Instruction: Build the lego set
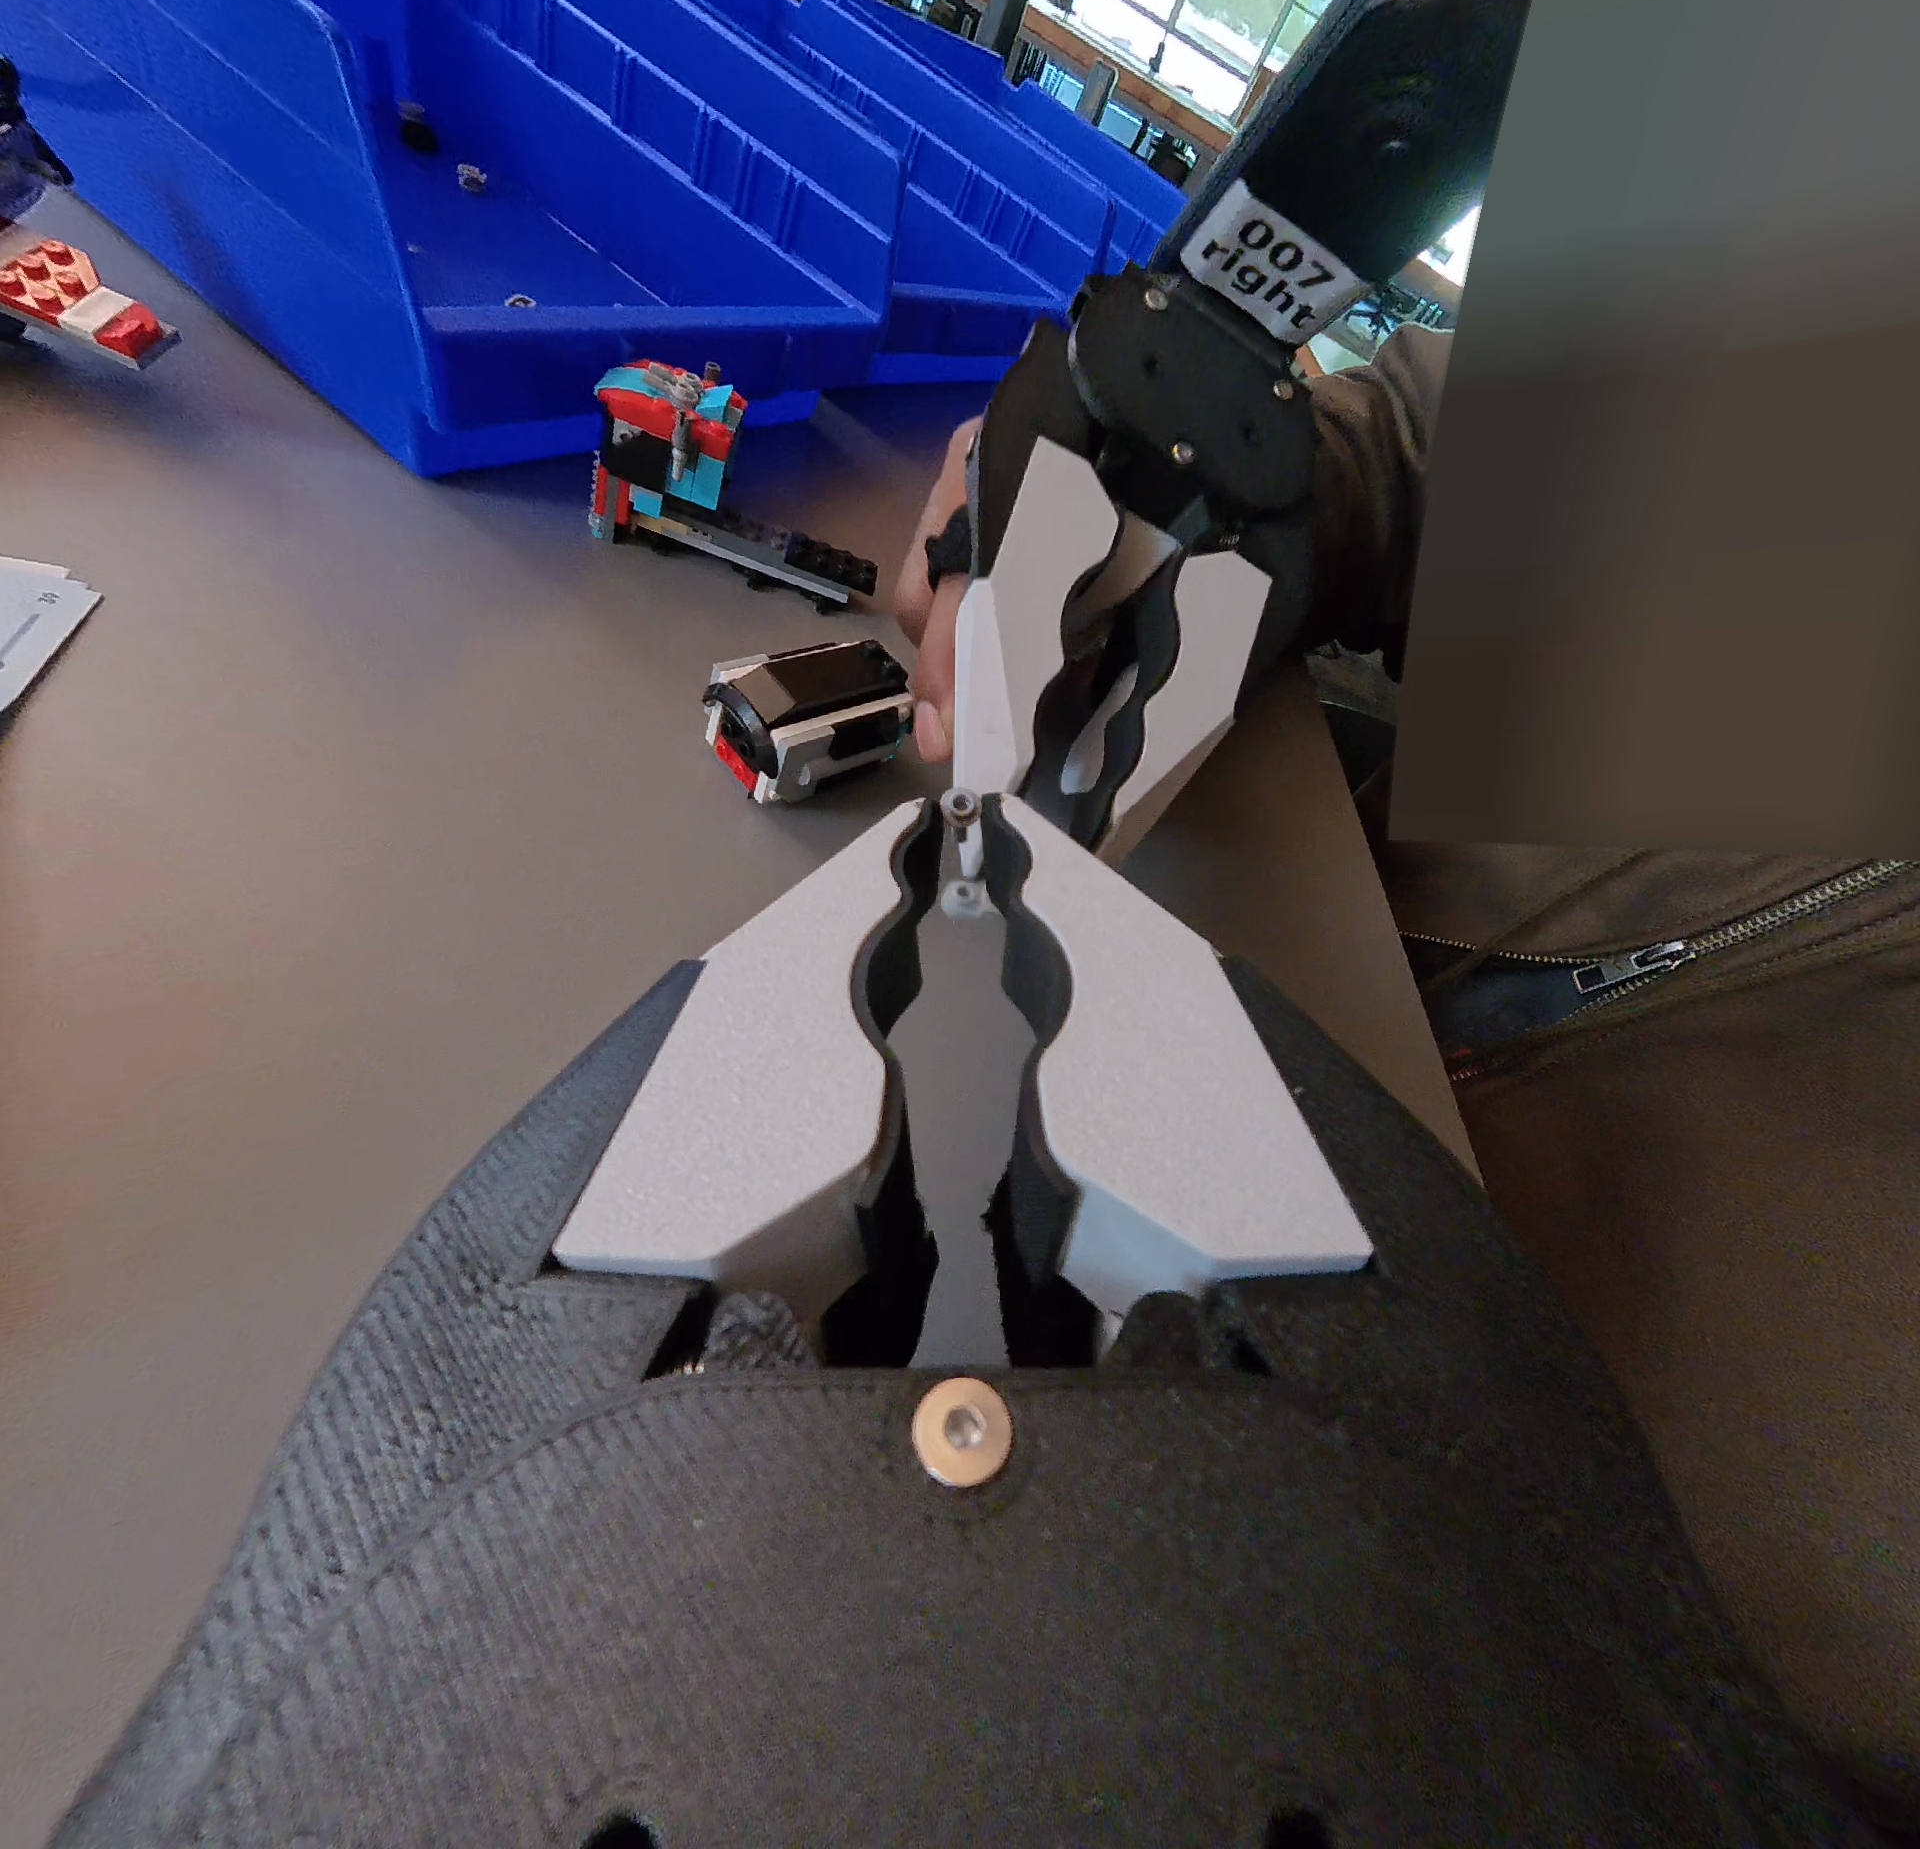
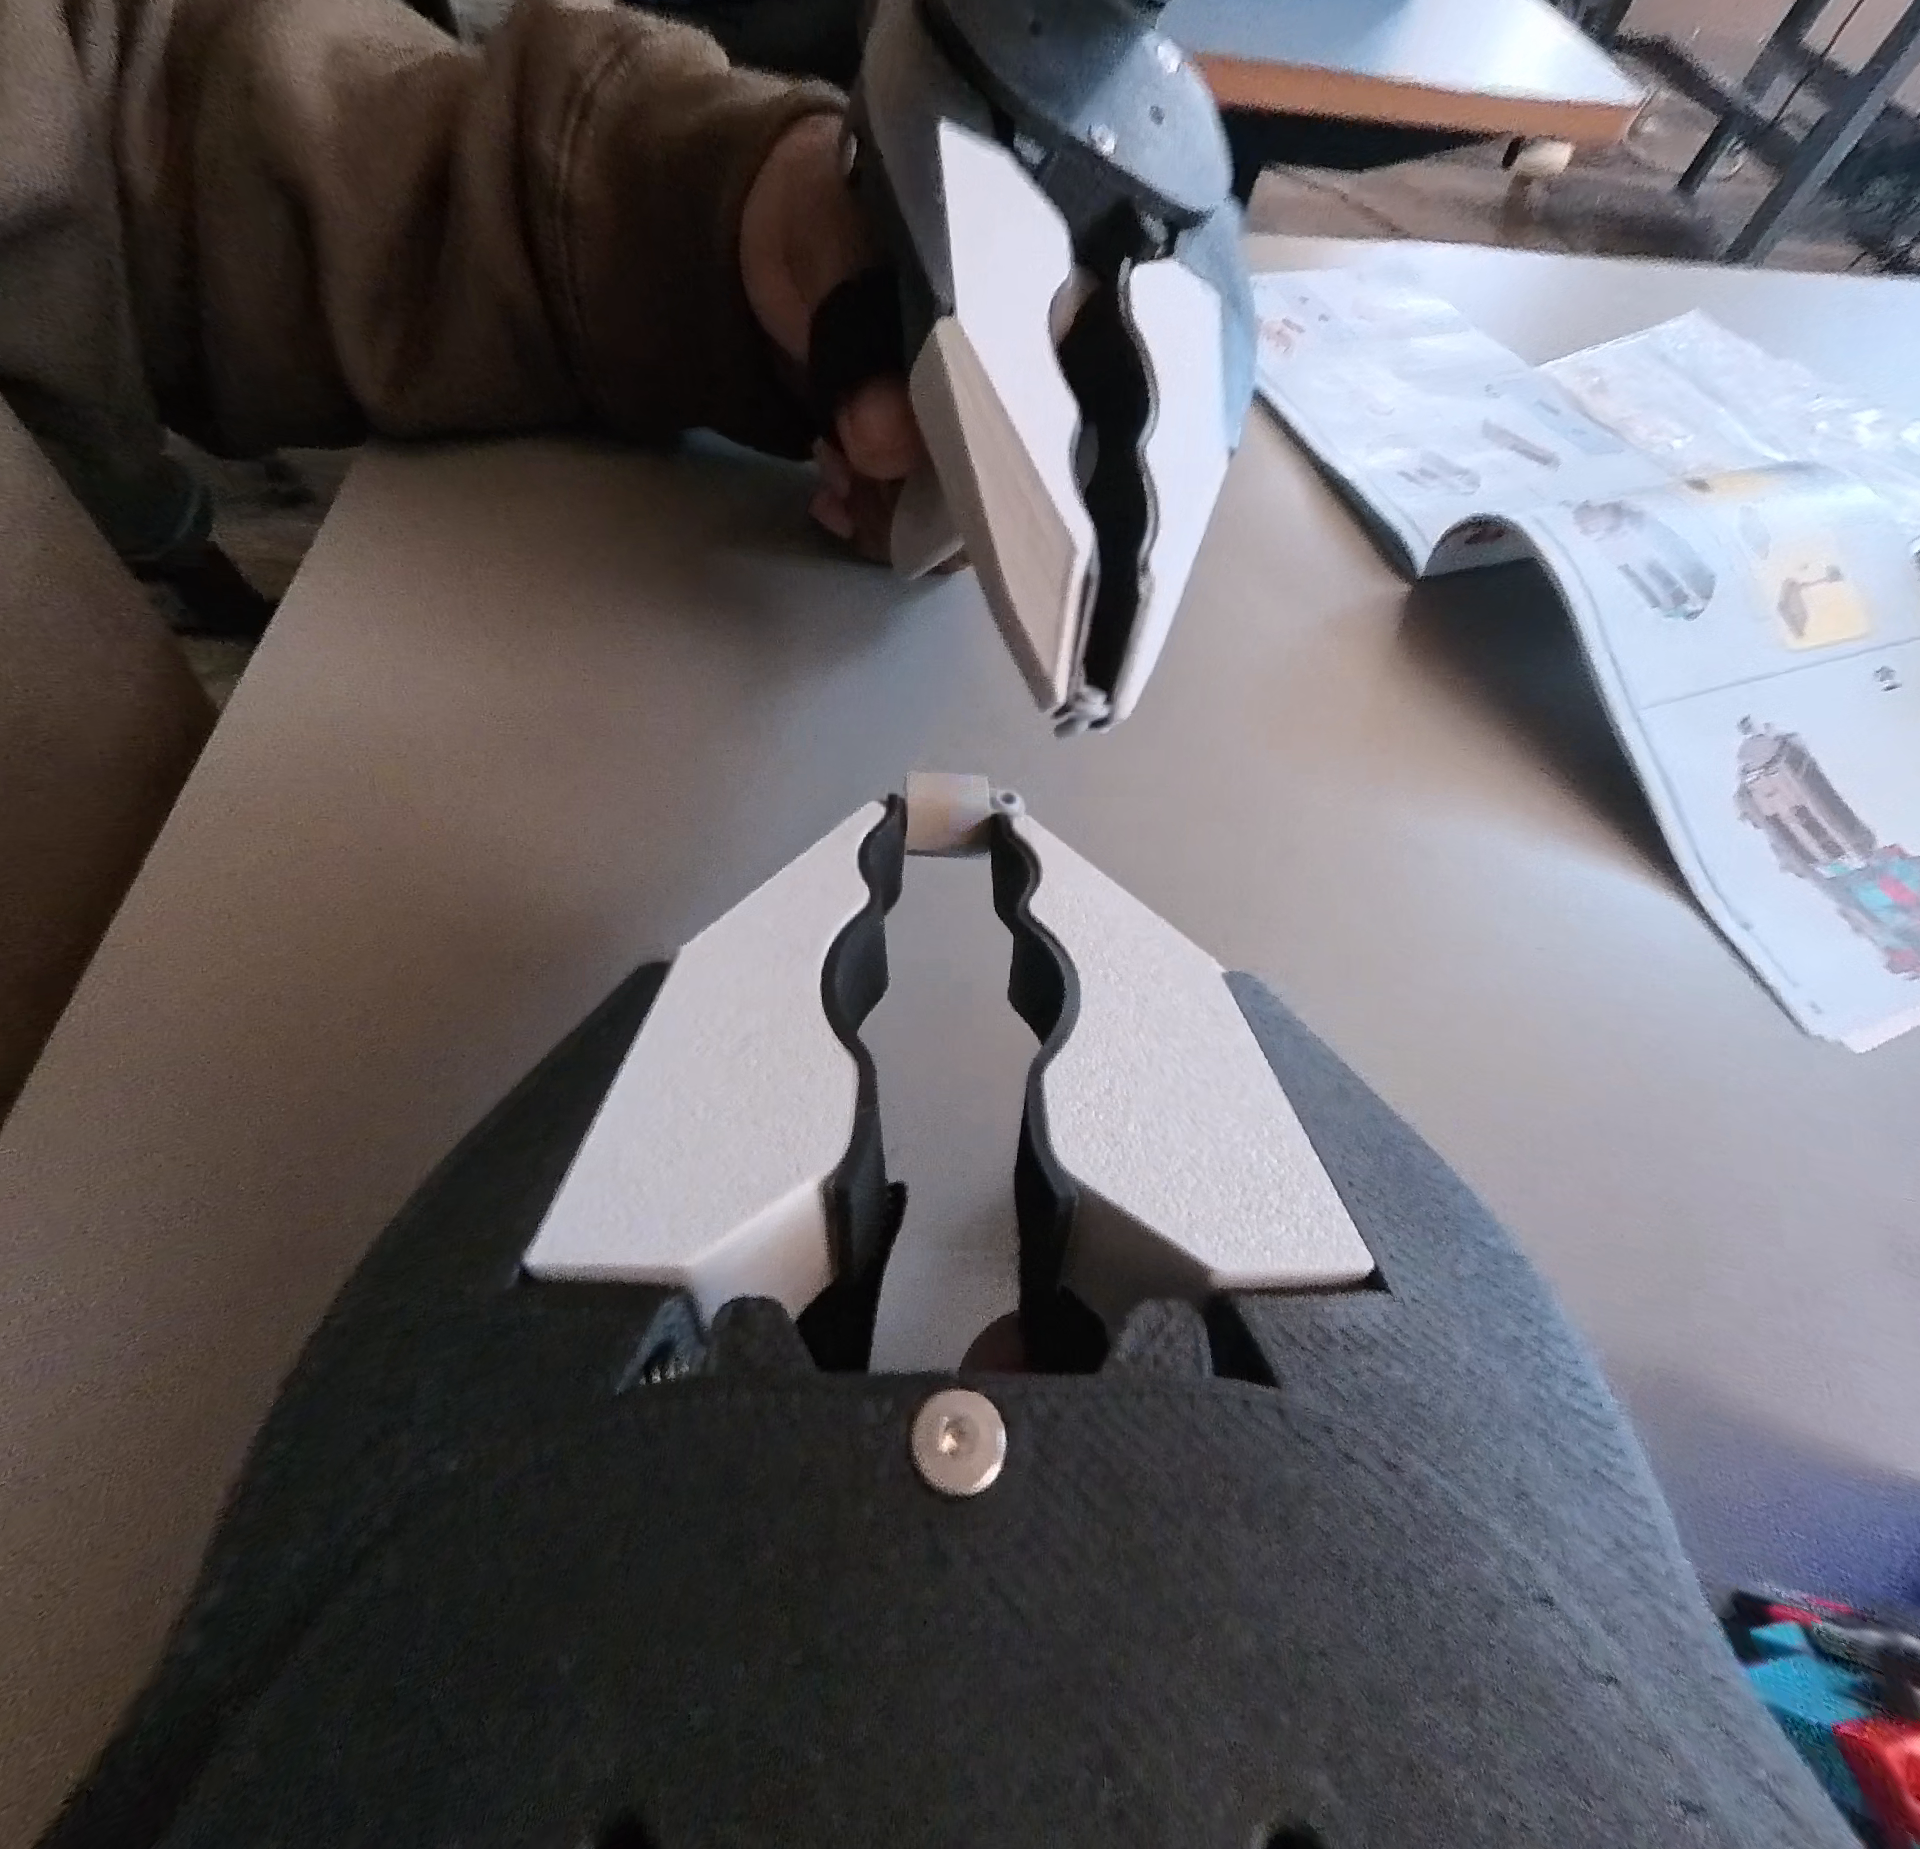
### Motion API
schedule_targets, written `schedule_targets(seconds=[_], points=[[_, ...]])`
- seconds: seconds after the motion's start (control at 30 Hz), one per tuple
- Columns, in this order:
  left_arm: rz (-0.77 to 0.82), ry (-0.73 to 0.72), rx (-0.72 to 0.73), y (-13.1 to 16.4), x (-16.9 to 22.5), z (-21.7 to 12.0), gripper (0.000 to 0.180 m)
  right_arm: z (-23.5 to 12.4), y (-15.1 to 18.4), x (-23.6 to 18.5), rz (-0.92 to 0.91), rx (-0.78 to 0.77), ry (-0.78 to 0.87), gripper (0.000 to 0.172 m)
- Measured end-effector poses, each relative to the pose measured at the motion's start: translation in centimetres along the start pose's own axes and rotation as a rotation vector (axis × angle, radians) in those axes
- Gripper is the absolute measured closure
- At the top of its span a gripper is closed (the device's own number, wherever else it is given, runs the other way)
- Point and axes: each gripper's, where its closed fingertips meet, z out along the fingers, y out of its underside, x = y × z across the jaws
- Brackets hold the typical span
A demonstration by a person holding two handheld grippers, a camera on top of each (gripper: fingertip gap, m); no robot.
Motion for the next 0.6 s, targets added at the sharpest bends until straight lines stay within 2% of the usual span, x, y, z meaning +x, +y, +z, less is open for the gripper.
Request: schedule_targets(seconds=[0.37,0.6], points=[[0.017,-0.004,-0.018,0.3,0.1,0.1,0.172,0.8,3.8,-1.5,-0.045,-0.260,-0.047,0.154],[0.017,-0.004,-0.019,0.3,0.1,0.1,0.172,0.5,3.8,-1.6,0.000,-0.248,-0.083,0.150]])
